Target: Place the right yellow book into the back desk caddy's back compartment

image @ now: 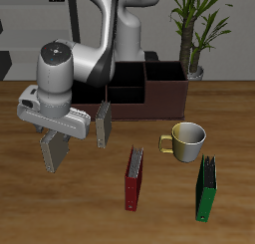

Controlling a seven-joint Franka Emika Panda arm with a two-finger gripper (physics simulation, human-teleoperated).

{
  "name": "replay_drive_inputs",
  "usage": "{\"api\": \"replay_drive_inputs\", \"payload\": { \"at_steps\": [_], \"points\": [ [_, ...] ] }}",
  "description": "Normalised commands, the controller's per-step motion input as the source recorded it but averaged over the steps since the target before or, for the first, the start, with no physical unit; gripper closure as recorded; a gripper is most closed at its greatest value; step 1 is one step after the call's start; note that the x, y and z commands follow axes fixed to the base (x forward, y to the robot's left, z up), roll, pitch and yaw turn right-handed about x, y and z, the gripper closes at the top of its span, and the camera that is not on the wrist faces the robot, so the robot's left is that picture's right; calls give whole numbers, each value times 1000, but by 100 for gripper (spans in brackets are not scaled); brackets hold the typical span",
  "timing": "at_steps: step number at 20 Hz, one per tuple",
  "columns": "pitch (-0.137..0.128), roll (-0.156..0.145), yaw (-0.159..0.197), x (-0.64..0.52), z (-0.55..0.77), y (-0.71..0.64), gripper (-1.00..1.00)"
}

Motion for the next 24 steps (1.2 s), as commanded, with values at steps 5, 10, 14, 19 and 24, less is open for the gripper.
{"api": "replay_drive_inputs", "payload": {
  "at_steps": [5, 10, 14, 19, 24],
  "points": [
    [17, 5, -2, 3, -138, 31, 100],
    [4, 18, 4, 56, -21, 117, 100],
    [-15, 29, 6, 44, 149, 213, 100],
    [-35, 54, 16, -27, 288, 346, 100],
    [-60, 63, 58, -133, 529, 541, 100]
  ]
}}
